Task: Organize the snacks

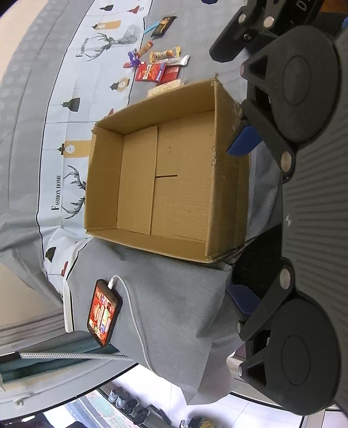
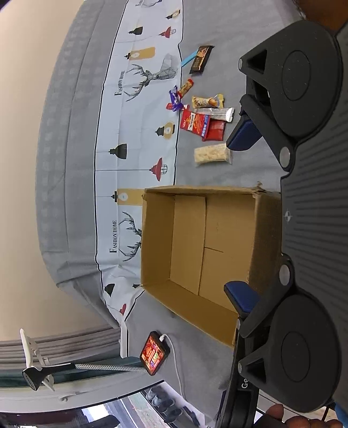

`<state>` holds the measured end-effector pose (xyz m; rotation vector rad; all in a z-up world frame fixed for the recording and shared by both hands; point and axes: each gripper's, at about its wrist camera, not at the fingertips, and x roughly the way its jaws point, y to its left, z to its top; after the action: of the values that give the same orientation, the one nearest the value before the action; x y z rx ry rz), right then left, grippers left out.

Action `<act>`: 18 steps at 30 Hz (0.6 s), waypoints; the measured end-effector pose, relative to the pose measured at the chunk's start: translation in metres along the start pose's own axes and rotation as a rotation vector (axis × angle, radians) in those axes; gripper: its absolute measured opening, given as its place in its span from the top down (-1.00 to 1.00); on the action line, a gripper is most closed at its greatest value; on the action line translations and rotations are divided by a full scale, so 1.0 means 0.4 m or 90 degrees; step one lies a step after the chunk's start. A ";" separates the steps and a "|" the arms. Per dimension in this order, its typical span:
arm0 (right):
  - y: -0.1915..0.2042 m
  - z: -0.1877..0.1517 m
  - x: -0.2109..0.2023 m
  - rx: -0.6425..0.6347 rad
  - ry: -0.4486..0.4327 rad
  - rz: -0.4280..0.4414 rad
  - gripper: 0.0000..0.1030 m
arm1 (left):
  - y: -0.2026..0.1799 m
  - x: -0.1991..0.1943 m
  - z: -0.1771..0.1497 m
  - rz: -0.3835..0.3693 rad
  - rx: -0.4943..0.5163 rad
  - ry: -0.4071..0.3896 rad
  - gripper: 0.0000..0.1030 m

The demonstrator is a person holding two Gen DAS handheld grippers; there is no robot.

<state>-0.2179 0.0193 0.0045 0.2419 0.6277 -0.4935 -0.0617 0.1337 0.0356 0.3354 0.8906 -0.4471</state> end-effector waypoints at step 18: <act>0.019 -0.012 -0.075 -0.019 -0.006 0.010 -0.99 | 0.001 -0.054 -0.037 -0.009 0.007 -0.023 -1.00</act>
<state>-0.2375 0.0388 0.0197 0.2156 0.6234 -0.4701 -0.0832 0.1457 0.0442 0.3302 0.8568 -0.4689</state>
